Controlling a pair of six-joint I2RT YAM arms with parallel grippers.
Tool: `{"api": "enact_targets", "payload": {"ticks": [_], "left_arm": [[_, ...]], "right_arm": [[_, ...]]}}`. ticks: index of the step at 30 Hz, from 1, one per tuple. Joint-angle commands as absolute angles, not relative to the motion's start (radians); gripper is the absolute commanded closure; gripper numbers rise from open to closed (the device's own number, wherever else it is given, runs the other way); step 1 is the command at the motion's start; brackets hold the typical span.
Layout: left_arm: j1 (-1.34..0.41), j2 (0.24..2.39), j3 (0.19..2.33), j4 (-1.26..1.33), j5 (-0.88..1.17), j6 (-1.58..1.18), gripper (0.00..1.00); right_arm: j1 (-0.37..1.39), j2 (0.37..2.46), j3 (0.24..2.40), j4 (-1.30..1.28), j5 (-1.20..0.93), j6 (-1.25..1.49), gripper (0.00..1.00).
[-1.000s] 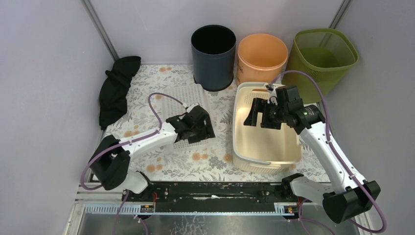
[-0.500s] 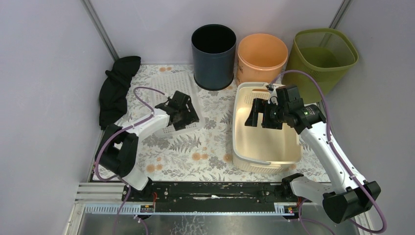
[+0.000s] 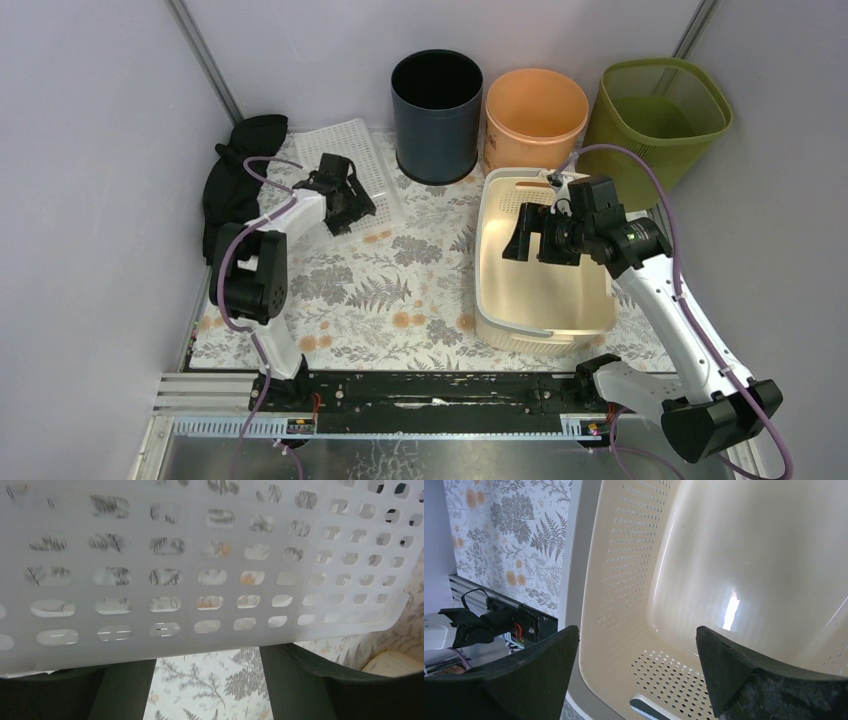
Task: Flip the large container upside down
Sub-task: Move the container to the center of the board.
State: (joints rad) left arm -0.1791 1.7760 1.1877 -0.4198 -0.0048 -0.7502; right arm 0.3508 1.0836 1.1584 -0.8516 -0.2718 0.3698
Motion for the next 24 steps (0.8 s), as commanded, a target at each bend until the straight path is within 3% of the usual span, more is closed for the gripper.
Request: {"api": "enact_targets", "payload": {"ticks": [1,11,24], "left_arm": [[-0.129,1.829,1.272,-0.414,-0.022,-0.712,0.22],[-0.030,1.851,1.266,-0.395,-0.127,-0.781,0.22],[0.110,1.988,1.401,-0.416,-0.114,-0.785,0.22]], "right_arm": [[0.356,1.056,1.175,-0.865,-0.258,0.350,0.05],[0.356,1.069,1.146,-0.853,-0.261,0.335,0.05],[0.357,1.098,1.128,-0.833,-0.264,0.324,0.05]]}}
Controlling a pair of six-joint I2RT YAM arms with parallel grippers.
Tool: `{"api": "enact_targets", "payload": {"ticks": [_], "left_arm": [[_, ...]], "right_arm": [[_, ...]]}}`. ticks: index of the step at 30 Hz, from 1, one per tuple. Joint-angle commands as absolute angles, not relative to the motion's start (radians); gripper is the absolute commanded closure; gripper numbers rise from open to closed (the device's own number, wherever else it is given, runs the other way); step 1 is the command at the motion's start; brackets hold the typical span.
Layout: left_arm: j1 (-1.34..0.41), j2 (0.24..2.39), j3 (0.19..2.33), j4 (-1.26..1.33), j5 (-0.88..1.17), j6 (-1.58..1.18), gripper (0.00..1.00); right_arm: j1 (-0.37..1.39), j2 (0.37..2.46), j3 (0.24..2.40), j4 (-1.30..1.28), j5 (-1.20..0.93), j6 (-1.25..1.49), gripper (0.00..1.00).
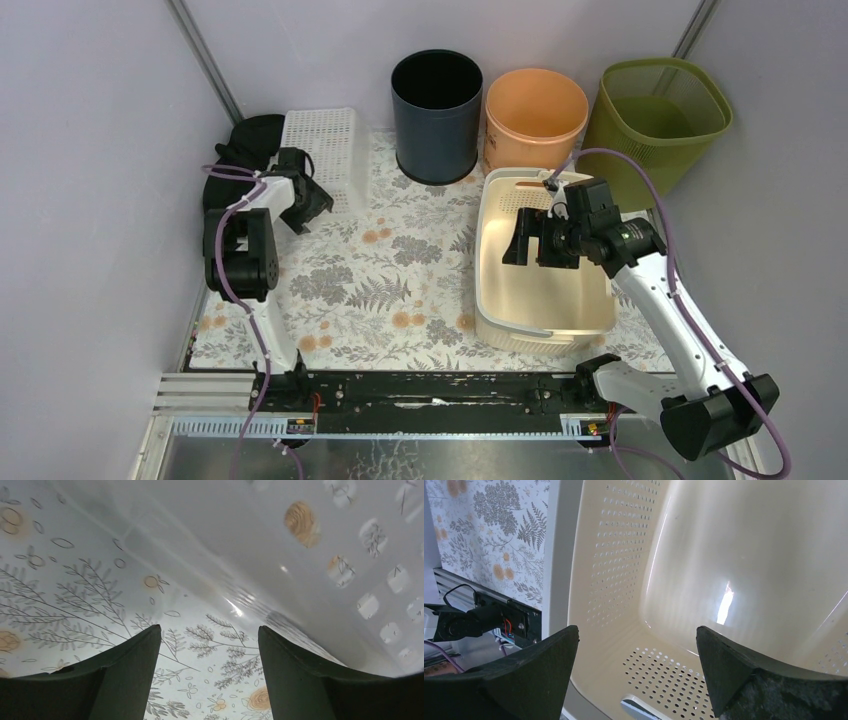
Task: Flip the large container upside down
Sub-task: Move the container to the center of the board.
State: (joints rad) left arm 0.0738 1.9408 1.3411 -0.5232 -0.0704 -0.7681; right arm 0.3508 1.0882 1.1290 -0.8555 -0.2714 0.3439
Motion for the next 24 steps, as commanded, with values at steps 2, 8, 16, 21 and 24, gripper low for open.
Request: {"api": "enact_targets", "payload": {"ticks": [2,8,16,21,24], "left_arm": [[0.122,2.000,1.417,-0.414,-0.107,-0.783,0.22],[0.123,1.986,1.418,-0.382,-0.041,-0.774,0.22],[0.090,1.796,1.269,-0.346,0.113,-0.777,0.19],[0.022,1.632,1.141,-0.352,0.121,-0.772,0.18],[-0.033,1.525,1.074,-0.367,0.116,-0.778,0.18]], "right_arm": [[0.355,1.103,1.132,-0.831,-0.264,0.322,0.05],[0.357,1.125,1.154,-0.832,-0.268,0.322,0.05],[0.355,1.117,1.195,-0.850,-0.277,0.325,0.04],[0.355,1.110,1.197,-0.850,-0.296,0.326,0.04],[0.356,1.099,1.194,-0.846,-0.310,0.321,0.04]]}}
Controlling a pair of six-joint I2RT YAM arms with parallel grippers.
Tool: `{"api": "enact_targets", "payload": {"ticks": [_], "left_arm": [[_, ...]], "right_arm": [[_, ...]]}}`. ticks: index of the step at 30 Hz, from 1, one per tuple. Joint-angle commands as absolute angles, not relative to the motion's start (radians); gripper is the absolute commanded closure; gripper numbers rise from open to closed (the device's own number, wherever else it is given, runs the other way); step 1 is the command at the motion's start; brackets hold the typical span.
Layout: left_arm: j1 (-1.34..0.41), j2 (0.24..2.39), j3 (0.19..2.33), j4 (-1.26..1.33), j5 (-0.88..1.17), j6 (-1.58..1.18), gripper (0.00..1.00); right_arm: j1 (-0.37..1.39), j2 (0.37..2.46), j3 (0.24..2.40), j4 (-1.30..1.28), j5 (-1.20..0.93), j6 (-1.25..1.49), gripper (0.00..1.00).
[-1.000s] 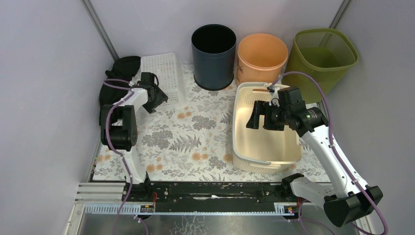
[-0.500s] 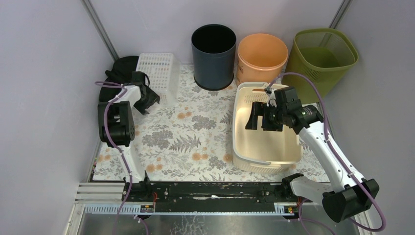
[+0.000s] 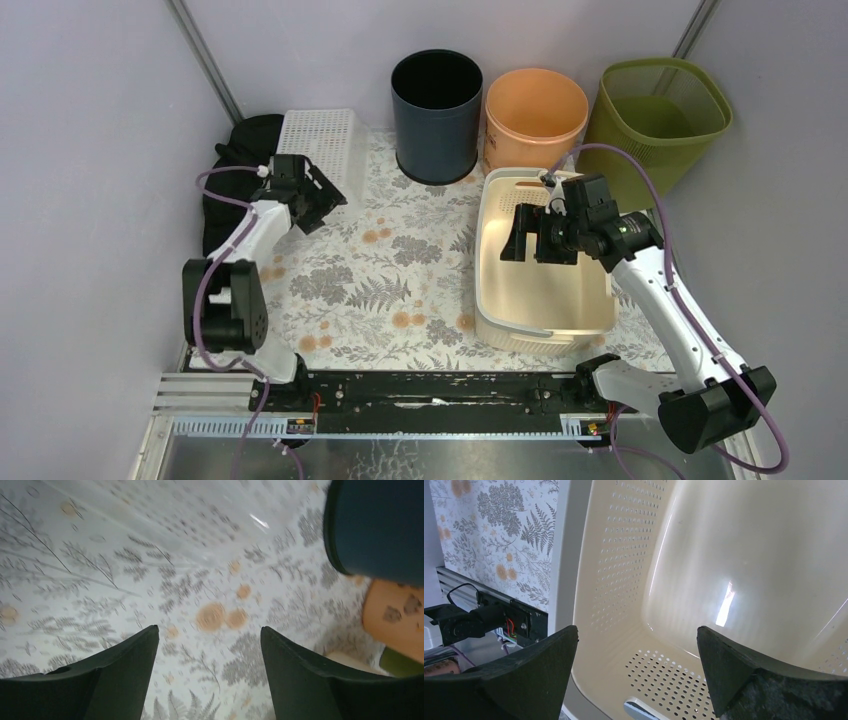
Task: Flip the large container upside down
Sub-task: Move the container to the center of the board.
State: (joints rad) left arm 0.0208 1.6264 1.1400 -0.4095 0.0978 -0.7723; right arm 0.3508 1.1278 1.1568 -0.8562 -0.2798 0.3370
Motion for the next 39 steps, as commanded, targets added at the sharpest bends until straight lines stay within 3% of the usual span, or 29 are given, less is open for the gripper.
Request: {"api": "enact_targets", "payload": {"ticks": [1,9,11,12,20,39], "left_arm": [[-0.056,1.493,1.056,-0.377,0.107,-0.779,0.18],[-0.332,1.205,0.978,-0.545,-0.018,-0.836,0.17],[-0.412,1.108,0.941,-0.594,-0.051,-0.881,0.12],[-0.452,1.059,0.924,-0.612,-0.063,-0.904,0.02],[-0.692,0.796,0.892,-0.832,-0.195,-1.090,0.00],[-0.730,0.917,1.037,-0.777,-0.154,-0.888,0.00]], "right_arm": [[0.357,1.094,1.192,-0.845,-0.314,0.320,0.04],[0.356,1.049,1.155,-0.838,-0.349,0.300,0.02],[0.355,1.040,1.140,-0.843,-0.356,0.295,0.02],[0.357,1.035,1.131,-0.843,-0.360,0.296,0.02],[0.356,1.023,1.070,-0.826,-0.387,0.310,0.01],[0.371,1.268,1.394,-0.906,-0.249,0.453,0.01]]}}
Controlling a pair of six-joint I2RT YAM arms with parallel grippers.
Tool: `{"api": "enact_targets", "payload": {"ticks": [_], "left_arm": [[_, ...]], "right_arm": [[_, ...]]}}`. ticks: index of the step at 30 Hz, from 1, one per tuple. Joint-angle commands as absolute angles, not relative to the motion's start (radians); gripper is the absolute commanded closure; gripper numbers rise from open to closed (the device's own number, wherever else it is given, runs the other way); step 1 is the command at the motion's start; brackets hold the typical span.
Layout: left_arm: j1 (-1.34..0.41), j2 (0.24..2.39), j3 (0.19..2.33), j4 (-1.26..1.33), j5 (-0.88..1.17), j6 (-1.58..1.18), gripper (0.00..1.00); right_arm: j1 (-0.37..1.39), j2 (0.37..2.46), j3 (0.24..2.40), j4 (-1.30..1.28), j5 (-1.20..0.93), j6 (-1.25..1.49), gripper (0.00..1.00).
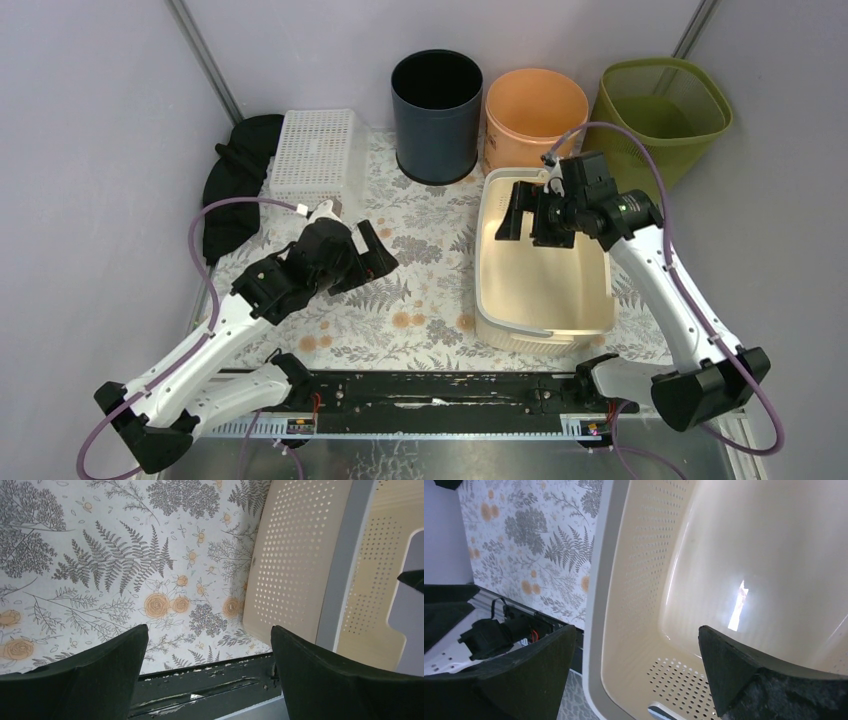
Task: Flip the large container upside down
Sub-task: Move the container to the center of the board, then turn the container upside down at the center of the board.
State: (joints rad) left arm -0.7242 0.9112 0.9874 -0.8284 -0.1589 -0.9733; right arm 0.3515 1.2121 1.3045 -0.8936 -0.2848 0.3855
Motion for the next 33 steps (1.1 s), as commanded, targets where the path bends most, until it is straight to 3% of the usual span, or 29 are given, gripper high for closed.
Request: {"api": "enact_targets", "payload": {"ticks": [1,8,17,29,33], "left_arm": [[-0.730,0.919,1.041,-0.777,-0.149,-0.872,0.00],[-0.730,0.907,1.034,-0.775,-0.114,-0.818,0.00],[-0.730,0.900,1.018,-0.763,-0.043,-0.777,0.00],[-0.731,0.926,1.011,-0.730,-0.018,-0.737,0.00],[-0.730,0.913,0.993,-0.737,-0.014,-0.741,0.00]], "right_arm": [[0.385,1.295,1.420,-0.917,-0.229,0.468,0.01],[0.533,1.486,1.632,-1.025,-0.052,0.560,0.01],[0.604,1.639,1.726,-1.092,0.068,0.634,0.01],[0.627,1.700,1.702,-1.106,0.152,0.697,0.00],[0.648,1.722,1.675,-1.096,0.150,0.702,0.08]]}}
